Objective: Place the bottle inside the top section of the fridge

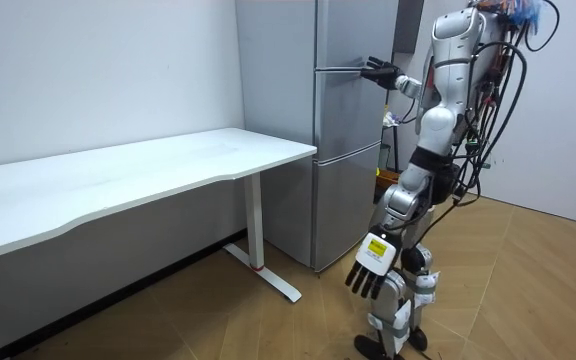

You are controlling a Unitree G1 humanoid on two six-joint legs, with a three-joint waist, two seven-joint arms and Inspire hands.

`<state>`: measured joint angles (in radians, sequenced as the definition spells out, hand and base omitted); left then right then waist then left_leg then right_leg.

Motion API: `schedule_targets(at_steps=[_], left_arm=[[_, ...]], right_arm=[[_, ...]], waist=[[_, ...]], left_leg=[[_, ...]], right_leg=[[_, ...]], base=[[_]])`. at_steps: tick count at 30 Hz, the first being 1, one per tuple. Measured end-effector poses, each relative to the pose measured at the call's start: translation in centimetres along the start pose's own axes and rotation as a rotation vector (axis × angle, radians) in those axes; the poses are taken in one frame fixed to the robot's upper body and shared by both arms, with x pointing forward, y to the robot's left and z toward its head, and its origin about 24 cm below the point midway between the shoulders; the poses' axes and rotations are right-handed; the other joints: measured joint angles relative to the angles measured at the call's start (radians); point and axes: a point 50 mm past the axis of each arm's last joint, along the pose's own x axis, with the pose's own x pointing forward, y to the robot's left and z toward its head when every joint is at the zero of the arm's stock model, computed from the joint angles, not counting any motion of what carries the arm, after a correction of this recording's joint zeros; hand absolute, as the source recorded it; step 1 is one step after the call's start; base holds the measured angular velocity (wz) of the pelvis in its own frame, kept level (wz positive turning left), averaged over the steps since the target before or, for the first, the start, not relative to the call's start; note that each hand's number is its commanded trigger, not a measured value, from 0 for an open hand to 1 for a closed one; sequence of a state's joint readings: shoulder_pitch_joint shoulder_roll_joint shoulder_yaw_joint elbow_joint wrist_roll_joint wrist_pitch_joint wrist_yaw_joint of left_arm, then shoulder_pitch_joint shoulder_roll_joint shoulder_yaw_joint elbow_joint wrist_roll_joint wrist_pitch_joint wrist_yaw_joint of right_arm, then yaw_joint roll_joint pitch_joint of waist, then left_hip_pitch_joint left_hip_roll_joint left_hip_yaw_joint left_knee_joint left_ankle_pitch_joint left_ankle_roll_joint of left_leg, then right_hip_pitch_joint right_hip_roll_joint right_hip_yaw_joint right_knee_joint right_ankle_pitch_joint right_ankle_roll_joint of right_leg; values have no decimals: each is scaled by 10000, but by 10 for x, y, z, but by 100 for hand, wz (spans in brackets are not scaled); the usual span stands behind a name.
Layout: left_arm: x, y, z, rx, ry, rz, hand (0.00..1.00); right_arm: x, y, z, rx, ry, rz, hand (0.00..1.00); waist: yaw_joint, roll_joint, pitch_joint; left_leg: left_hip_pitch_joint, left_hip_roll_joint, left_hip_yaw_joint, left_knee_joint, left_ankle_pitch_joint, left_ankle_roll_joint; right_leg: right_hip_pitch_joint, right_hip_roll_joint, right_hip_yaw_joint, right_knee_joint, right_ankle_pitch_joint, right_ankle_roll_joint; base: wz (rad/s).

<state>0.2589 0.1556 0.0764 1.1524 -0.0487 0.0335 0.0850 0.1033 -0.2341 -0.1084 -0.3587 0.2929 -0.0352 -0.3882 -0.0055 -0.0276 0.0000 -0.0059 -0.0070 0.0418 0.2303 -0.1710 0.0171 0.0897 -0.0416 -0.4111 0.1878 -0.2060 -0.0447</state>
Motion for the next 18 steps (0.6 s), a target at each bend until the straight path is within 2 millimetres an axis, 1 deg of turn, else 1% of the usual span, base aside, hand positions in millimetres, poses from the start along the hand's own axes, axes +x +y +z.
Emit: schedule_targets(at_steps=[4,6,7,8,9,10,11,14,15,16,17,18], left_arm=[[-1,1,-5,-50,170,90,0],[-1,3,-10,-54,287,242,0],[-2,4,-13,-50,355,284,0],[-2,4,-15,-47,432,295,0],[-3,5,-17,-89,472,330,0],[-3,6,-19,-147,500,364,0],[-3,7,-21,-291,581,480,0],[-4,10,-24,-641,715,684,0],[-4,10,-24,-685,717,686,0],[-4,10,-24,-678,713,682,0],[-4,10,-23,-685,693,747,0],[-4,11,-22,-700,663,844,0]], right_arm=[[2,-8,0,93,53,-385,0],[3,-14,0,255,94,-703,0],[4,-20,1,472,142,-990,0],[4,-27,0,677,241,-1405,0],[4,-35,-2,1028,478,-1869,0],[3,-39,-4,1189,625,-2140,0],[0,-48,-8,1393,904,-2705,0],[-5,-62,-17,1534,1424,-3836,0],[-6,-64,-18,1566,1488,-4001,0],[-8,-68,-19,1581,1602,-4306,0],[-11,-72,-23,1574,1806,-4577,0],[-15,-76,-30,1484,2110,-4902,0]], waist=[[-125,-80,-39],[-180,-109,-33],[-181,-134,-38],[-183,-93,-29],[-192,-123,-47],[-195,-121,-40],[-181,-123,-42],[-194,-107,-53],[-191,-95,-53],[-225,-4,-49],[-261,14,-15],[-288,37,-16]], left_leg=[[34,-18,5,13,0,1],[28,-24,5,40,-11,8],[31,-24,3,26,-52,18],[29,-29,1,3,-81,29],[63,-46,-1,-38,-88,41],[97,-54,-1,-67,-90,45],[145,-69,0,-84,-98,59],[189,-84,34,-85,-131,88],[192,-87,38,-88,-134,91],[213,-95,47,-99,-137,95],[283,-100,48,-124,-137,95],[340,-106,44,-168,-138,95]], right_leg=[[71,-2,-37,-28,-5,11],[85,-3,-35,-28,-13,24],[84,-4,-33,-35,-32,52],[85,-12,-33,-41,-51,73],[99,-22,-34,-50,-65,97],[125,-28,-34,-57,-68,103],[175,-43,-35,-61,-81,124],[221,-61,-34,-71,-92,150],[221,-64,-32,-70,-94,154],[238,-66,-25,-73,-90,162],[297,-61,-15,-127,-86,170],[380,-47,-15,-190,-76,185]], base=[[3],[3],[0],[4],[4],[3],[0],[0],[0],[0],[0],[0]])
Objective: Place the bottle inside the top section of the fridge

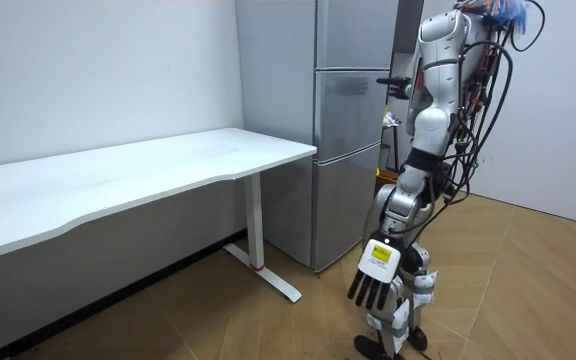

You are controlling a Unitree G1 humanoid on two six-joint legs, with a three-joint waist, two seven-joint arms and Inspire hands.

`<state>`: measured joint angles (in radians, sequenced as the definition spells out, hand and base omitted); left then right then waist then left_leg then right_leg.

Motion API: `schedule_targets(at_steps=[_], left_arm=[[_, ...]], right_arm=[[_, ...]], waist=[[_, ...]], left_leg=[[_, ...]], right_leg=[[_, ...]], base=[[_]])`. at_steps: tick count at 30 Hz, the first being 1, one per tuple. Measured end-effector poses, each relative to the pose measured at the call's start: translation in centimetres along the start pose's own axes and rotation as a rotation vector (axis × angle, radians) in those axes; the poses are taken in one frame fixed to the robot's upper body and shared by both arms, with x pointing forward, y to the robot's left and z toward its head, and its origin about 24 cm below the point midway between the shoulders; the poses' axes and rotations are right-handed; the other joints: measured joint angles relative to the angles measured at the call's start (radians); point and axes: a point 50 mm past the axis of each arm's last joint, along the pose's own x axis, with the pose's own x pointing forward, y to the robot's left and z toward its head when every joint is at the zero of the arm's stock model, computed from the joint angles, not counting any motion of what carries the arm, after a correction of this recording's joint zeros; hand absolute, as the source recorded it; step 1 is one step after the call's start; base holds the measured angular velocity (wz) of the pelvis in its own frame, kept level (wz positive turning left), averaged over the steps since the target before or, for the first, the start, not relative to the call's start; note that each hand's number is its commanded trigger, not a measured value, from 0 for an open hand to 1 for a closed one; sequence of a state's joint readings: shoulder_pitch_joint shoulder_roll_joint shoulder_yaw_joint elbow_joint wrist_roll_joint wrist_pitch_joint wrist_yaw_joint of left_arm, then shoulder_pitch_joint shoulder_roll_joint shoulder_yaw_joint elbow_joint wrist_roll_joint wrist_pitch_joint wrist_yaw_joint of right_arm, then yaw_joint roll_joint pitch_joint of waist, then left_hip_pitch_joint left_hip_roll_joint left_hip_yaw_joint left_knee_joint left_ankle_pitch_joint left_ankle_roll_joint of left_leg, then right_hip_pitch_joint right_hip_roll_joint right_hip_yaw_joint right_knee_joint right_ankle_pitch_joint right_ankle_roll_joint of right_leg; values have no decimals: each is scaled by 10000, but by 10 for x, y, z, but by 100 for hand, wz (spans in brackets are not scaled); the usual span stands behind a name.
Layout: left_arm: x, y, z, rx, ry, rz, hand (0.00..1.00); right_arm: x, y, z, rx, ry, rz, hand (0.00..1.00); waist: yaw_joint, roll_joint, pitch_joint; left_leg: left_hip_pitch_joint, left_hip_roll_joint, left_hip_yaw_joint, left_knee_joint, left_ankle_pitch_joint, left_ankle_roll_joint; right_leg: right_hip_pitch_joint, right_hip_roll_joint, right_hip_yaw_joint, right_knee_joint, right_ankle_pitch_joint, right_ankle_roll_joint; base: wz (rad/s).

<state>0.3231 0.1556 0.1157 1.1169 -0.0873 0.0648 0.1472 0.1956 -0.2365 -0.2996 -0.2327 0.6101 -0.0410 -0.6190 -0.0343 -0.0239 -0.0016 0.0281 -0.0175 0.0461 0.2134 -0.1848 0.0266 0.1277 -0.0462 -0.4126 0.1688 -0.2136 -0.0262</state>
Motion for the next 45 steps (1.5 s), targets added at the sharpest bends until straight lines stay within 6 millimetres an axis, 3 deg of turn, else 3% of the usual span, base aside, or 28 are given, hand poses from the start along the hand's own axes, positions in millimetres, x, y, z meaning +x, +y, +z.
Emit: schedule_targets(at_steps=[6,15,27,28,34,41,45], left_arm=[[0,-3,10,-160,-402,-67,0],[-1,-6,8,-451,-156,-159,0],[-2,-11,3,-507,123,-77,0],[-2,-12,3,-508,120,-72,0],[-3,-18,-3,-509,296,-259,0],[-3,-21,-2,-514,288,-551,0],[-2,-23,2,-412,236,-627,0]], right_arm=[[-3,-27,-22,-726,880,-1451,0],[-13,-58,-61,-1594,2422,-3180,0],[-53,-108,-135,-3827,5638,-4411,0],[-57,-111,-138,-4126,5810,-4370,0],[-83,-139,-159,-6488,7005,-3529,0],[-120,-158,-185,-9208,9212,-437,0],[-133,-158,-195,-10214,10102,1258,0]], waist=[[-37,205,-13],[14,1,-4],[45,191,-25],[60,246,4],[106,332,-34],[143,307,-52],[337,277,-35]], left_leg=[[28,-12,0,7,-20,3],[117,-35,56,-1,-27,16],[296,-129,10,-100,-87,113],[317,-131,22,-100,-88,113],[306,-129,58,-79,-208,150],[366,-165,73,-84,-235,177],[320,-145,94,-48,-254,173]], right_leg=[[-7,-5,53,30,-21,23],[27,-16,232,17,-45,48],[153,-29,532,32,-76,119],[152,-27,551,29,-78,122],[82,-29,735,54,-129,157],[267,-23,797,22,-130,172],[130,-23,827,12,-137,172]], base=[[0],[-3],[1],[0],[-4],[3],[-2]])
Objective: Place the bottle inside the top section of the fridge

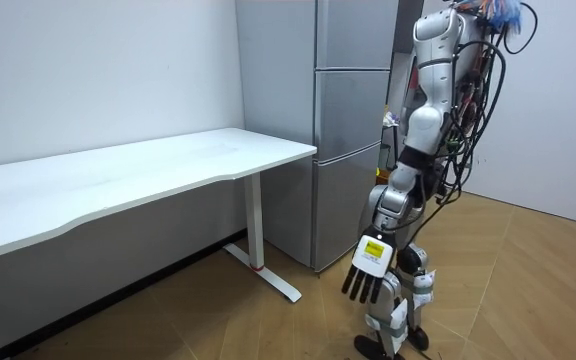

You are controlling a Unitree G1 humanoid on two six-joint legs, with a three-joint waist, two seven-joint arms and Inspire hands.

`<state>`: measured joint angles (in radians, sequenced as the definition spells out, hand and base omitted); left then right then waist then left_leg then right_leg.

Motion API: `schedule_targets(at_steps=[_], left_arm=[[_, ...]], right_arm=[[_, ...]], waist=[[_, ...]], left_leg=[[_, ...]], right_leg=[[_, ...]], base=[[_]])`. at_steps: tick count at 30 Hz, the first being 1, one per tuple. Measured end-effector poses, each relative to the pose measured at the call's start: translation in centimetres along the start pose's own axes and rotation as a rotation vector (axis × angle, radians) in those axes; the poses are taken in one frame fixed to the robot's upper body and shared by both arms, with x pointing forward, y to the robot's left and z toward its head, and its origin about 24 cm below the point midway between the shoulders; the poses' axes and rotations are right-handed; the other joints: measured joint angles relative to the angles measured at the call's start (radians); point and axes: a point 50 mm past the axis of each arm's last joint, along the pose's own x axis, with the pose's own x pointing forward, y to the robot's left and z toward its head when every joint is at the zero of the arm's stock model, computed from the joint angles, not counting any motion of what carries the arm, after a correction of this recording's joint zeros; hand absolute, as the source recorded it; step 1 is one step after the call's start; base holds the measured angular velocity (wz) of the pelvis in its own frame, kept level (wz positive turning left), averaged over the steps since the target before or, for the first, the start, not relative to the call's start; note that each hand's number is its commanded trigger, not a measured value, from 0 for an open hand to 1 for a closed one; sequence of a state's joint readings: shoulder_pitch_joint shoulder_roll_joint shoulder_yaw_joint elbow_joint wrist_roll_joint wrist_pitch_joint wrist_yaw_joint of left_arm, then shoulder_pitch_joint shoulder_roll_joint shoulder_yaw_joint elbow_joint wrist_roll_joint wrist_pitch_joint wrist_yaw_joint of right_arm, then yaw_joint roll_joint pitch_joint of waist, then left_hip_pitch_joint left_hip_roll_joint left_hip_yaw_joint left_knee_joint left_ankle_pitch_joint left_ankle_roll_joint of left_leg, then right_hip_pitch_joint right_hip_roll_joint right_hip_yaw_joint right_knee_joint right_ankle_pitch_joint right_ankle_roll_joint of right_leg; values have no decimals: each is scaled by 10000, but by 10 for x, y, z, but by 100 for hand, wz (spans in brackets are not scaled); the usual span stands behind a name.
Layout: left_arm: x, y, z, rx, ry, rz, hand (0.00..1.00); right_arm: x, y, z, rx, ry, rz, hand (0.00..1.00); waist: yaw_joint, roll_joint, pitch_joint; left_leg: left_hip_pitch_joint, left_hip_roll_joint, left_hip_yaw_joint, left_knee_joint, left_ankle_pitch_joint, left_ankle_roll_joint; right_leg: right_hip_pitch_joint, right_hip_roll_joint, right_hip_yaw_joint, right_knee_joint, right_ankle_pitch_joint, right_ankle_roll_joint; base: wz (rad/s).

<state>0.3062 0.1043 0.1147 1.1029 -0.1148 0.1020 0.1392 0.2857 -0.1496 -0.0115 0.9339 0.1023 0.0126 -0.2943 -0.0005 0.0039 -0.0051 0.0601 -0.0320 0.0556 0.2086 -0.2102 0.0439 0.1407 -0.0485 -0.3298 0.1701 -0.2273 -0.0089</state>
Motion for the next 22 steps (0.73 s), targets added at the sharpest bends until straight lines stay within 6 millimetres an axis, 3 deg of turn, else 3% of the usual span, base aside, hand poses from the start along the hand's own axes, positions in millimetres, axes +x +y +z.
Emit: schedule_targets(at_steps=[4,8,22], left_arm=[[1,-3,9,22,-196,-204,0],[1,-3,12,315,-135,-227,0],[1,-5,9,1374,214,-223,0]], right_arm=[[0,16,9,-1586,-294,1359,0],[1,30,26,-2317,-673,2326,0],[3,34,30,-2460,-437,3177,0]], waist=[[310,-94,26],[374,-207,41],[375,-185,52]], left_leg=[[-190,3,-37,122,-14,17],[-357,-14,-101,275,-21,27],[-578,-15,-254,497,-156,56]], right_leg=[[-104,0,-14,15,5,1],[-126,-1,-112,8,34,6],[-132,8,-271,-21,49,20]], base=[[3],[7],[3]])
